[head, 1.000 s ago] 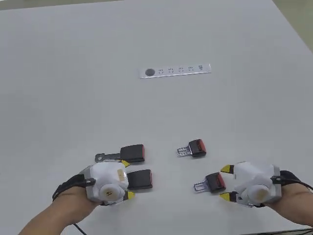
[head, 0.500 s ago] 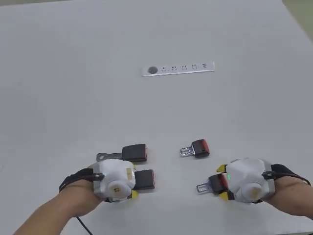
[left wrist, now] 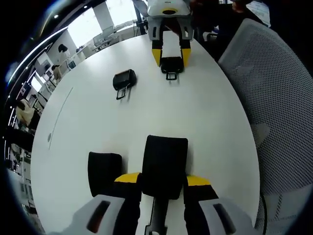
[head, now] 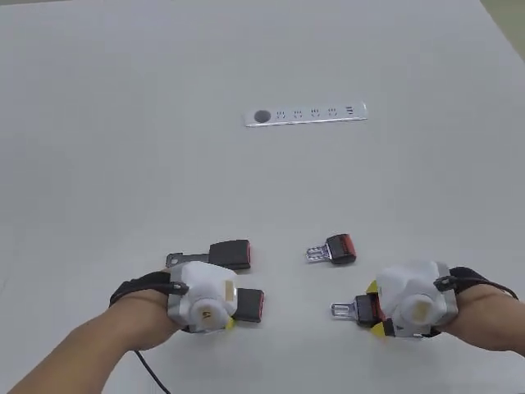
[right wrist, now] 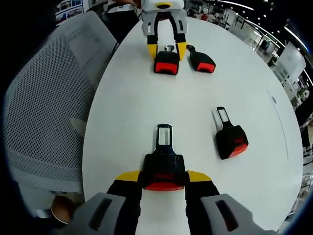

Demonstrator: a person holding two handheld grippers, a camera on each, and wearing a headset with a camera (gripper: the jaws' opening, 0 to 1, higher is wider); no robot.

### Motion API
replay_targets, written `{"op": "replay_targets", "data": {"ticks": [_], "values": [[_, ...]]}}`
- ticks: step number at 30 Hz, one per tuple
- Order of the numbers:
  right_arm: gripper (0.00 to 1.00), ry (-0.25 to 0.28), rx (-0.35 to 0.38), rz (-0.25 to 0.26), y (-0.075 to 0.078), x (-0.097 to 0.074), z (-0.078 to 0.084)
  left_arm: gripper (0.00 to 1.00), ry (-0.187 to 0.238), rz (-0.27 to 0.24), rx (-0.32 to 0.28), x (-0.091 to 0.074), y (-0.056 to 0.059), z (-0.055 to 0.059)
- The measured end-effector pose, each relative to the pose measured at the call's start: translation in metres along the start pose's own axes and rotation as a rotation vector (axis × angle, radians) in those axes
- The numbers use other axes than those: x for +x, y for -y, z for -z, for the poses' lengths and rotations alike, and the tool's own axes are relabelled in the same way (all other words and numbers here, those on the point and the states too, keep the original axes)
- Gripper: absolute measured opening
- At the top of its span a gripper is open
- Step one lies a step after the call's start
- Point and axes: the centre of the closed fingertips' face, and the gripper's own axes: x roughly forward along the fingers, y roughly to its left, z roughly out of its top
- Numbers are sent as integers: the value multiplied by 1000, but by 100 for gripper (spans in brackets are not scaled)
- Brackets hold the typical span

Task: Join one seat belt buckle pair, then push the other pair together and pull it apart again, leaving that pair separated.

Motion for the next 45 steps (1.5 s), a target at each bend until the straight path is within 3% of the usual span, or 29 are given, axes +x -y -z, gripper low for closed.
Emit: {"op": "replay_targets", "data": {"ticks": [18,22,30,39,45], "values": [[31,13,20,22,0,4,2,33,10,-28,-50,-2,2,2],[31,26,-9,14,-1,6,1,33,11,-26,-60,-2,2,2],[31,36,22,10,-1,7,-1,33,8,-23,-78,-2,3,2],[31,76,54,7,0,12,-12,33,23,-25,-92,-2,5,2],[31,107,62,6,0,13,-30,33,32,-19,-110,-2,6,2]]}}
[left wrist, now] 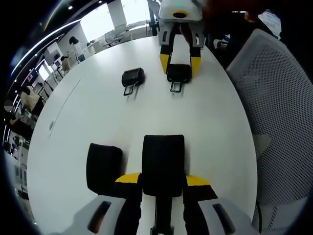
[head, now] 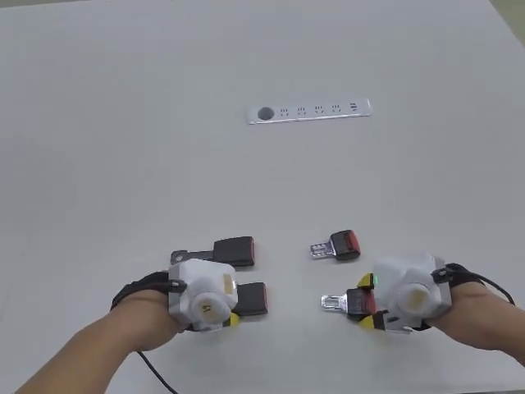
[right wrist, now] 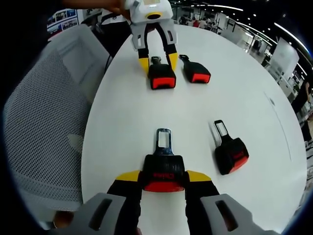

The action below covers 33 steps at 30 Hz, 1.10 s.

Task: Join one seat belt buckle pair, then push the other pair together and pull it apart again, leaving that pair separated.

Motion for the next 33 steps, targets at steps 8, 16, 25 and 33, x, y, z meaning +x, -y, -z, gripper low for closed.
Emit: {"op": "replay_targets", "data": {"ticks": [8,16,25,33], "values": [[31,18,-14,-12,-4,9,-18,33,7,6,-2,0,0,0],[31,49,-18,-8,-3,21,-38,33,7,17,2,1,-1,1],[31,78,-30,11,1,33,-59,33,14,26,0,2,-2,1],[31,108,-28,2,6,40,-69,33,17,30,-5,2,-3,-1]]}}
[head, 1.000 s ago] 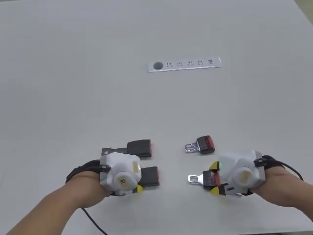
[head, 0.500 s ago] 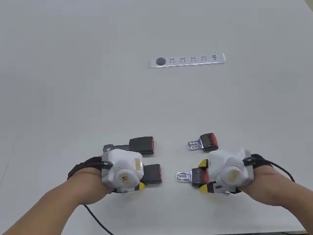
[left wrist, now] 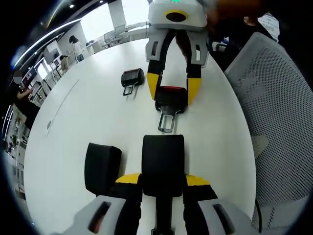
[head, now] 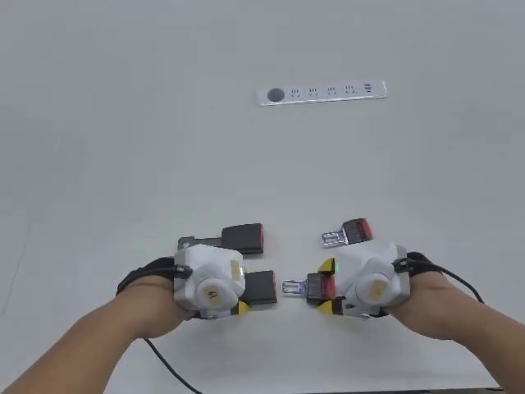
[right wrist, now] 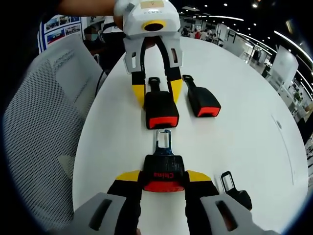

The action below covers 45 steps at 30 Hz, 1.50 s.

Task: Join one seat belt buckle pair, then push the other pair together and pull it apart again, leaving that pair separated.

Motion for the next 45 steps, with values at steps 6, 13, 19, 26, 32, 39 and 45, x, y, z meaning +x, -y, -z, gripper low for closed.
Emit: {"op": "replay_targets", "data": {"ticks": [6,13,19,26,32,39,45], "values": [[30,18,-11,-3,-2,7,-8,33,0,3,-10,0,0,-1],[30,35,-16,1,-4,10,-12,33,3,9,-13,0,-1,-1],[30,48,-28,4,-5,14,-18,33,4,12,6,0,0,-4],[29,17,-53,-18,-3,13,-19,33,16,15,6,-1,-1,-3],[29,16,-54,-18,0,15,-21,32,35,12,-15,-2,-1,-2],[28,10,-64,-25,-1,17,-24,31,30,21,-11,-1,0,-2],[28,11,-64,-24,-2,19,-24,31,28,27,-5,0,0,-2]]}}
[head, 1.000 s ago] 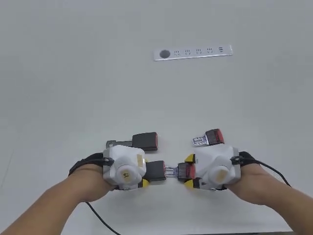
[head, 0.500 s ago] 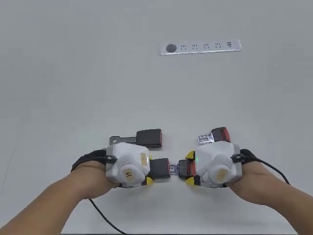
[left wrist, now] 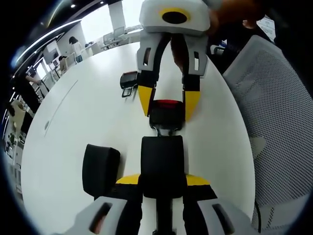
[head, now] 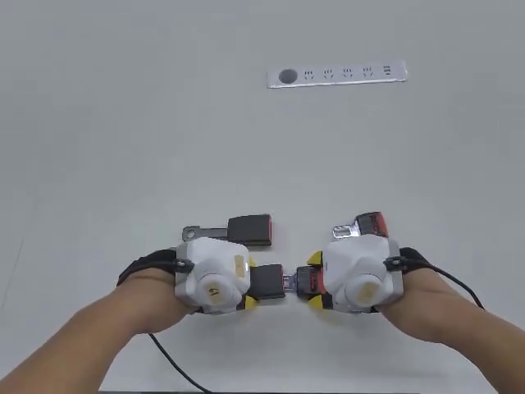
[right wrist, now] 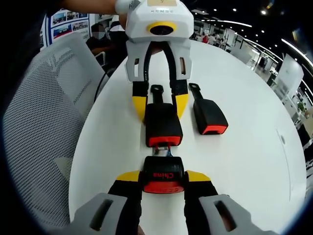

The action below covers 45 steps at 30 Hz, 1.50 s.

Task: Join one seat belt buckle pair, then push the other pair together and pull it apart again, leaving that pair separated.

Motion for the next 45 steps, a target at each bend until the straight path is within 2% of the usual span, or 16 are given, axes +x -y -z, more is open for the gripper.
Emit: {"op": "replay_targets", "data": {"ticks": [6,7,10,14,15,17,26,45], "values": [[28,1,1,0,1,2,-1,31,11,3,3,1,0,-1],[28,13,6,-4,0,5,-6,31,12,6,9,2,1,-1],[28,4,-11,-4,0,10,-8,31,10,6,8,3,1,-1],[28,12,0,-7,2,12,-7,31,13,1,8,3,0,-2],[28,25,18,0,-1,13,-11,31,7,4,2,2,1,0],[29,17,-3,-4,-4,8,-13,31,20,1,-4,3,0,0],[29,-5,-9,4,0,14,-6,31,21,-2,-14,4,-2,0],[30,-9,8,-3,-3,5,-4,31,15,5,5,3,0,-1]]}}
